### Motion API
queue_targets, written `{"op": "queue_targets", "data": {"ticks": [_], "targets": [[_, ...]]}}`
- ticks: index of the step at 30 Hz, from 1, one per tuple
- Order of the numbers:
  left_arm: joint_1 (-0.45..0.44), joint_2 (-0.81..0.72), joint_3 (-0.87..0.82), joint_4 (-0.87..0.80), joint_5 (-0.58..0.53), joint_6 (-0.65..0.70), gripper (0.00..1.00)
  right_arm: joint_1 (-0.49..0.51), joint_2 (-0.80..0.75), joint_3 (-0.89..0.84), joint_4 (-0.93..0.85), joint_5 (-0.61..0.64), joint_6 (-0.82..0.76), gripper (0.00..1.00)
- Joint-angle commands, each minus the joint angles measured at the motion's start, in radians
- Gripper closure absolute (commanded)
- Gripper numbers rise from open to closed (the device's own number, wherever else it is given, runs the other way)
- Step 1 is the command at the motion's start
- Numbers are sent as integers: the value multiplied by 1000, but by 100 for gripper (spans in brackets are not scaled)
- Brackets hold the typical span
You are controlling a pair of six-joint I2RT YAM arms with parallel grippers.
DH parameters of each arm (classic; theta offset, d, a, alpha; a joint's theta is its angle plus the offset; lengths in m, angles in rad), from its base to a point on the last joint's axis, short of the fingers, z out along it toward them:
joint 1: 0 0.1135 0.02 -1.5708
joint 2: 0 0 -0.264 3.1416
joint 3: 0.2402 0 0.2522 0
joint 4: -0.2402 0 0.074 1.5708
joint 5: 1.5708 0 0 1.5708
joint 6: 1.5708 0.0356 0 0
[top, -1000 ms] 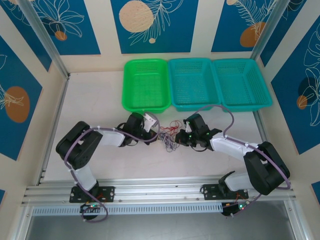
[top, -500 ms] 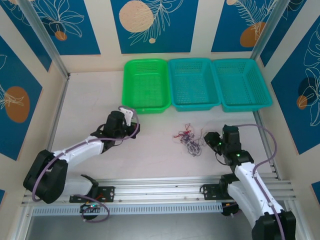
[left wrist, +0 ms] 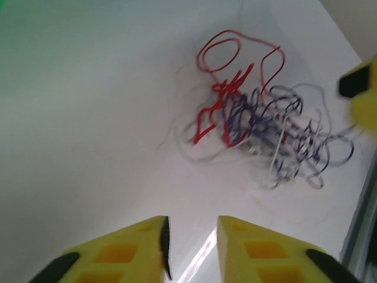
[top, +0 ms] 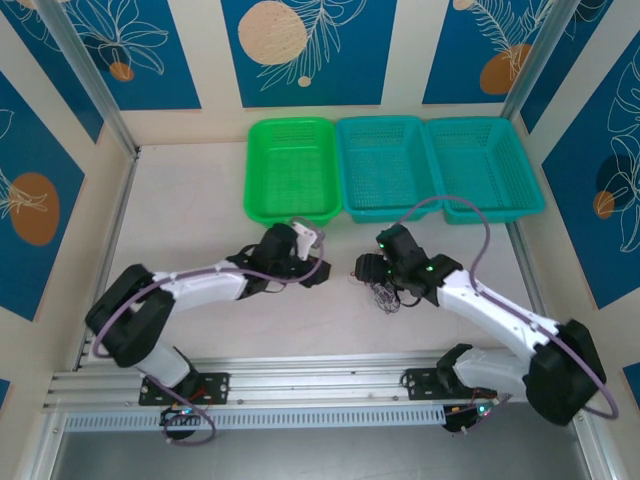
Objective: Untangle the cables
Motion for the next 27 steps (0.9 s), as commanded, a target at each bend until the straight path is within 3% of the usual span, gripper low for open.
{"op": "queue_targets", "data": {"ticks": [1, 4, 7, 9, 12, 14, 18, 21, 24, 27], "targets": [[-73, 92, 90, -34, -130, -140, 69, -7, 126, 54, -90, 88, 12, 21], [-91, 135, 98, -35, -174, -306, 68, -37, 242, 47, -56, 57, 27, 10], [-102, 120, 13, 49, -196, -512, 67, -91, 323, 10, 33, -45, 37, 15], [-111, 102, -23, 41, -202, -624, 66, -116, 353, -15, 94, -90, 31, 34], [-127, 84, -45, -6, -212, -740, 62, -126, 336, -32, 157, -173, 18, 72], [-129, 85, -54, -26, -204, -820, 52, -125, 301, -47, 191, -226, 11, 86], [-127, 79, -112, 142, -185, -920, 35, -118, 230, -65, 203, -309, 6, 93], [-128, 81, -114, 190, -187, -964, 28, -116, 164, -102, 245, -376, 43, 98], [-128, 88, -104, 195, -185, -983, 29, -103, 110, -127, 275, -409, 78, 99], [-128, 93, -106, 233, -177, -980, 41, -78, 94, -122, 261, -393, 97, 99]]}}
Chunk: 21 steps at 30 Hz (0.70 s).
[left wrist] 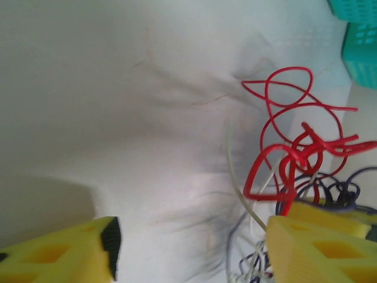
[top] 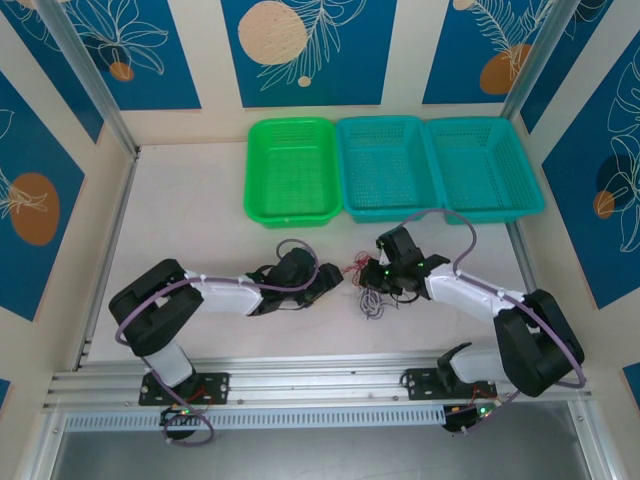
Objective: Untangle the cables
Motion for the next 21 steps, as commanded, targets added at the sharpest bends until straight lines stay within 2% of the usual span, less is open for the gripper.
{"op": "queue_targets", "data": {"ticks": [1, 6, 8, 11, 13, 19, 21], "targets": [[-9, 2, -4, 62, 7, -31, 43, 24, -23, -4, 23, -50, 43, 100], [-8, 3, -2, 75, 10, -20, 62, 51, 3, 5, 31, -42, 51, 100], [-8, 1, -9, 98, 16, -25, 63, 55, 12, 5, 41, -36, 56, 100], [-8, -4, -24, 180, 39, -24, 52, 54, 24, 2, 42, -11, 66, 100], [-8, -7, -30, 239, 66, -22, 49, 54, 31, 4, 41, 5, 71, 100], [-12, 4, -15, 215, 95, -32, 50, 50, 41, 22, 56, -5, 78, 100], [-12, 28, -3, 206, 99, -47, 55, 52, 40, 28, 66, -20, 84, 100]]}}
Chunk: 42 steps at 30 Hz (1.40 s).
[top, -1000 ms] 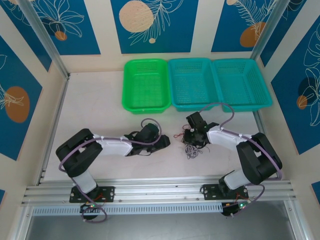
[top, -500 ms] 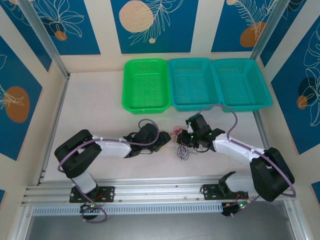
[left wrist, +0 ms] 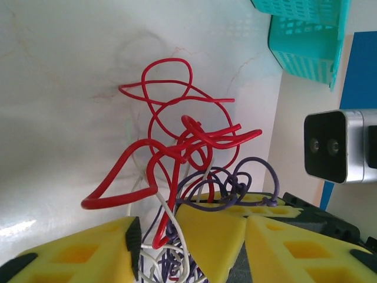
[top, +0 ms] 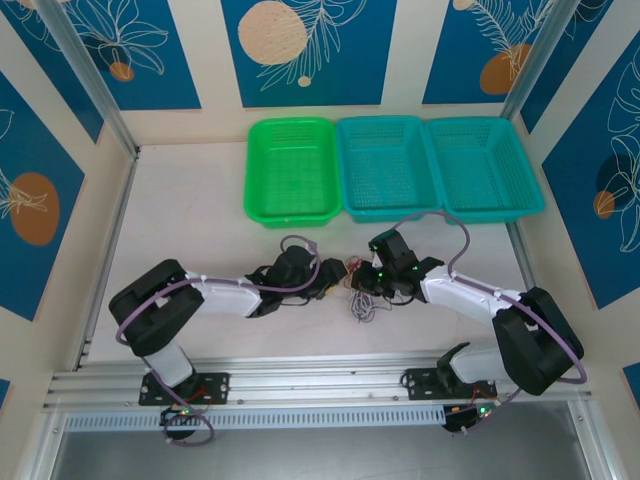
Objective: Untangle the cables
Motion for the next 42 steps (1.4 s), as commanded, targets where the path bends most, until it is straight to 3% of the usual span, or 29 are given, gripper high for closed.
{"op": "queue_targets", "data": {"ticks": [1, 11, 18, 22, 26, 29, 34, 37, 42], "targets": [[-12, 35, 21, 9, 27, -18, 60, 7, 1, 29, 26, -24, 22, 100], [4, 36, -2, -1, -37, -21, 100, 18, -48, 0, 54, -67, 53, 100], [64, -56, -52, -33, -53, 42, 100, -21, -103, -53, -7, 52, 65, 100], [148, -213, -112, -117, -77, 120, 100, -165, -170, -120, -101, 161, 86, 100], [201, -412, -130, -306, -159, 228, 100, -321, -229, -192, -93, 90, 73, 99], [244, -515, -155, -379, -184, 267, 100, -364, -262, -199, -123, 86, 65, 97], [437, -740, -188, -604, -211, 354, 100, -507, -348, -207, -219, 104, 107, 95], [558, -890, -148, -789, -267, 457, 100, -598, -413, -207, -296, 151, 138, 87], [663, -946, -84, -921, -282, 537, 100, -653, -458, -204, -305, 152, 149, 85]]}}
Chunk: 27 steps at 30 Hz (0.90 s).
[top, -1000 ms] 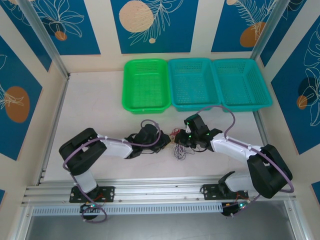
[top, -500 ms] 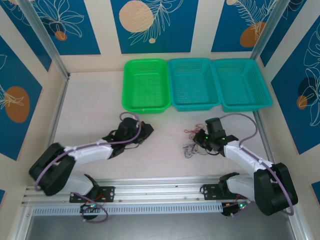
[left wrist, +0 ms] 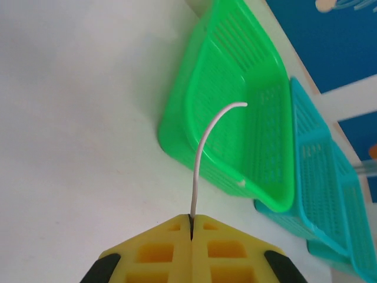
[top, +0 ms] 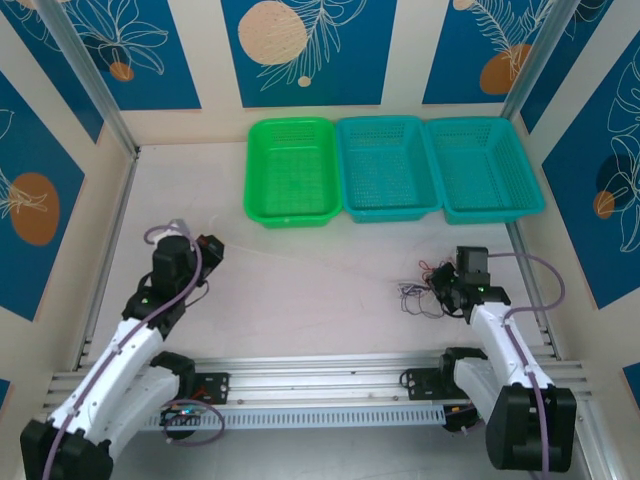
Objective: Untangle the cables
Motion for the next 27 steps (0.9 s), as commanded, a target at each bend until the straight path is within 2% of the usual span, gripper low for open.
{"op": "queue_targets", "data": {"ticks": [1, 6, 9, 11, 14, 17, 19, 21, 24, 25, 27], "targets": [[38, 5, 41, -148, -41, 95, 100, -11, -13, 0, -62, 37, 38, 85], [43, 39, 11, -126, -46, 96, 100, -11, -35, 22, -45, -30, 3, 96], [76, 19, 45, -279, -213, 106, 100, -34, -58, 51, -125, 59, 25, 97], [141, 5, 74, -413, -310, 68, 100, -97, -85, 57, -139, 52, 29, 100], [259, -32, 74, -465, -273, 42, 100, -243, -119, 58, -143, 8, 46, 100], [342, -40, 97, -476, -235, 60, 100, -384, -124, 60, -127, -52, 69, 100], [377, -40, 130, -493, -244, 75, 100, -437, -115, 63, -118, -71, 82, 100], [402, -38, 163, -483, -235, 104, 100, -466, -104, 66, -97, -95, 77, 100], [414, -17, 239, -513, -287, 132, 100, -473, -86, 80, -102, -64, 71, 100], [419, -14, 259, -497, -268, 163, 100, -480, -81, 83, -88, -85, 54, 100], [420, -5, 278, -415, -143, 207, 100, -473, -75, 70, -33, -169, 26, 100]]}}
